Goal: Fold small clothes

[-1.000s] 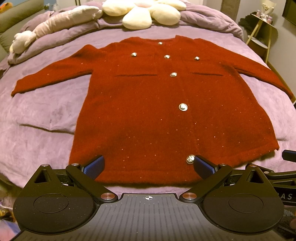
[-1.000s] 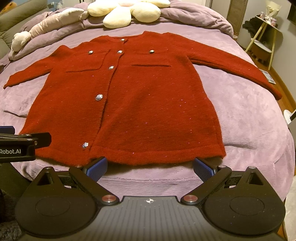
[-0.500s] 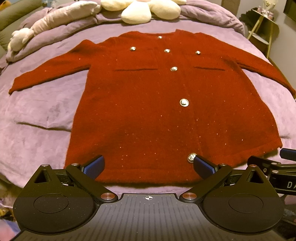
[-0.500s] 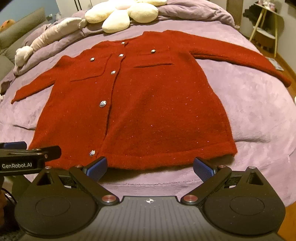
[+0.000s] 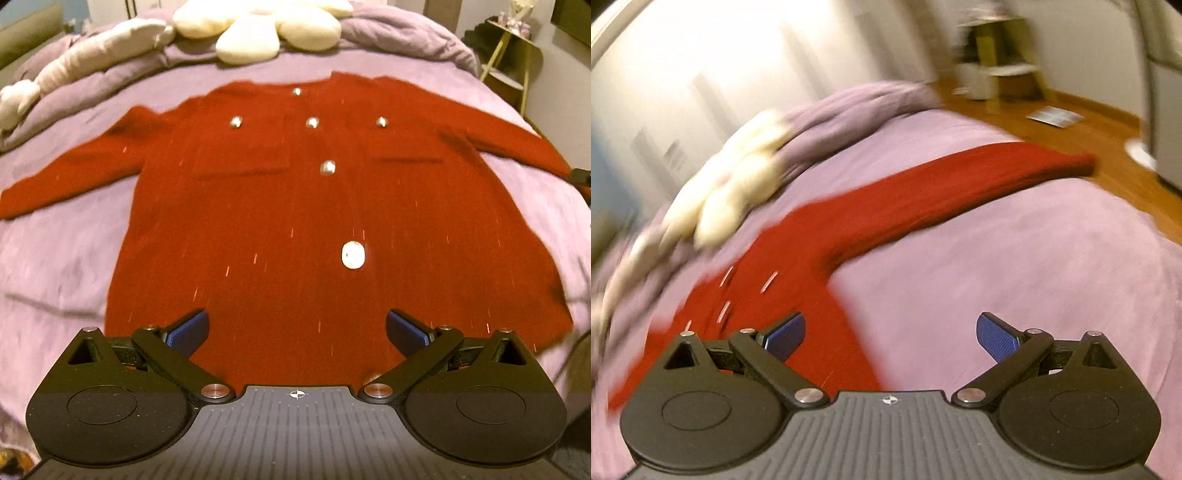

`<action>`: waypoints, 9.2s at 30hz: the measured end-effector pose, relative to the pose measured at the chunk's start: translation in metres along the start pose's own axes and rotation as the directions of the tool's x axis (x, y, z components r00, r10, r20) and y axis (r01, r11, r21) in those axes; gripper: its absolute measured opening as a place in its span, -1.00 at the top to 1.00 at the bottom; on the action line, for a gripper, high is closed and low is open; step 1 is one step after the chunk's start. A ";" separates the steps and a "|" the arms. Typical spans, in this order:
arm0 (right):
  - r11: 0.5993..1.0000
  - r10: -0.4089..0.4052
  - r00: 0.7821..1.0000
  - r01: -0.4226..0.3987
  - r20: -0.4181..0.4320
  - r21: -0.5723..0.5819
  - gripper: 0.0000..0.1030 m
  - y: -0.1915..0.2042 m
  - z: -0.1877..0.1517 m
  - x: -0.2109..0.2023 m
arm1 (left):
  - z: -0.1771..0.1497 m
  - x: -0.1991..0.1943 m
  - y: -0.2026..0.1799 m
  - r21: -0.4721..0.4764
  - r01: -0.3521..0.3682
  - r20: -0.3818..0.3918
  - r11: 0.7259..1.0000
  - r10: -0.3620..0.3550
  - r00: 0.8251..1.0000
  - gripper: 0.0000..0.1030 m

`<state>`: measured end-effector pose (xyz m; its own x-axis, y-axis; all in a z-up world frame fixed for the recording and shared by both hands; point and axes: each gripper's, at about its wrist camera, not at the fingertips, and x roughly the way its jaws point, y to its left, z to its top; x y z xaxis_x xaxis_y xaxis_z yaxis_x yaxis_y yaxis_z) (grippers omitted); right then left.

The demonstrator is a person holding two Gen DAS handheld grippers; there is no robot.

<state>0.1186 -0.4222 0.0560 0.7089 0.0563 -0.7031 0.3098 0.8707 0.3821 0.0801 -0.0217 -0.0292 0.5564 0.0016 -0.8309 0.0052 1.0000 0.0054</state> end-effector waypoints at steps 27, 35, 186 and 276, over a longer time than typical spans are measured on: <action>0.930 -0.313 0.924 0.250 0.222 0.270 0.82 -0.103 0.135 0.150 | 0.054 0.107 0.004 -0.107 0.078 -0.012 0.991 -0.079 0.997 -1.00; 0.761 0.127 0.938 0.117 0.322 -0.639 0.82 0.134 0.054 0.135 | 0.066 0.100 0.008 -0.105 0.121 0.026 0.987 -0.119 0.993 -1.00; 0.681 -0.043 0.999 0.053 0.033 -0.730 0.35 0.219 -0.048 0.231 | 0.172 0.200 0.149 -0.194 -0.003 0.128 0.981 0.029 0.991 -0.48; 0.884 -0.059 0.998 0.060 0.015 -0.465 0.72 0.240 -0.009 0.226 | 0.101 0.148 0.194 -0.368 0.327 0.306 0.870 -0.219 0.927 0.04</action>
<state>0.3474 -0.1957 -0.0169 0.6990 -0.0029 -0.7152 0.0216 0.9996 0.0171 0.2475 0.1714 -0.0948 0.7683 -0.2200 -0.6011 -0.1195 0.8733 -0.4723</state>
